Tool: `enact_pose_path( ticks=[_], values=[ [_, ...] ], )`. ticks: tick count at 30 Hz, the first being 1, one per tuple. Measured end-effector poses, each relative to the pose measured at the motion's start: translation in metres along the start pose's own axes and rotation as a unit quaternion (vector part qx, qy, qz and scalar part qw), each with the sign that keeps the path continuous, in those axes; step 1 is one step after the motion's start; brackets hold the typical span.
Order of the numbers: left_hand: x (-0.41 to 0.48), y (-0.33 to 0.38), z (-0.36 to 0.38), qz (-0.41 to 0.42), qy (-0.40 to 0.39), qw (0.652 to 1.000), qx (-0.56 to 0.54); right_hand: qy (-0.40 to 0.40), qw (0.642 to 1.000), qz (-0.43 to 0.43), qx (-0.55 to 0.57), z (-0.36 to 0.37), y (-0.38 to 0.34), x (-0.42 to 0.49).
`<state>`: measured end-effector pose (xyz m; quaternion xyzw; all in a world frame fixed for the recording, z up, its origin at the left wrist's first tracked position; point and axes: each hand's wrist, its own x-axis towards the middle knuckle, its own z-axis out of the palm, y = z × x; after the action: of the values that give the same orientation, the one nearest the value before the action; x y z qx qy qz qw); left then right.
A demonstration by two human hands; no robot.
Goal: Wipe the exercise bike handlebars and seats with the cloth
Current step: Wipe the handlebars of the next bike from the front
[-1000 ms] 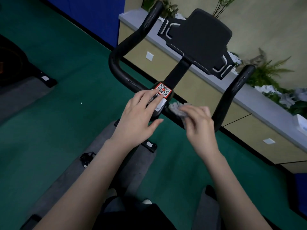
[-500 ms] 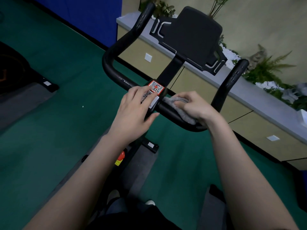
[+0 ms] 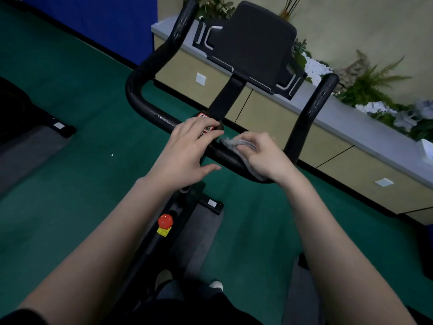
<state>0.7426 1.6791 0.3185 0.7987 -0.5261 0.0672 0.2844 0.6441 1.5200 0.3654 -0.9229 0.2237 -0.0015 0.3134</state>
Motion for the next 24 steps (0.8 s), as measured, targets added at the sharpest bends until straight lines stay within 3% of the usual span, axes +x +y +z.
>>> enact_pose_path(
  ticks=[4,9,14,19,22,24],
  values=[
    [0.000,-0.003,-0.001,0.001,-0.001,1.000,-0.012,0.096,0.994,-0.042,-0.042,-0.007,0.010,-0.035],
    [0.000,-0.003,0.001,-0.002,0.010,1.000,-0.018,0.226,0.970,-0.078,-0.046,0.035,-0.002,-0.047],
    [0.000,-0.004,0.003,0.008,0.009,1.000,0.000,0.279,0.952,-0.113,-0.061,0.042,0.013,-0.066],
    [-0.002,-0.004,0.007,0.022,0.016,0.999,0.041,0.398,0.914,-0.066,0.048,0.050,0.018,-0.100],
    [-0.003,-0.006,0.007,0.027,0.013,0.999,0.036,0.449,0.878,0.028,0.162,0.067,0.012,-0.121],
    [-0.003,-0.007,0.006,0.030,0.007,0.999,0.025,0.442,0.854,0.099,0.256,0.081,0.008,-0.129]
  ],
)
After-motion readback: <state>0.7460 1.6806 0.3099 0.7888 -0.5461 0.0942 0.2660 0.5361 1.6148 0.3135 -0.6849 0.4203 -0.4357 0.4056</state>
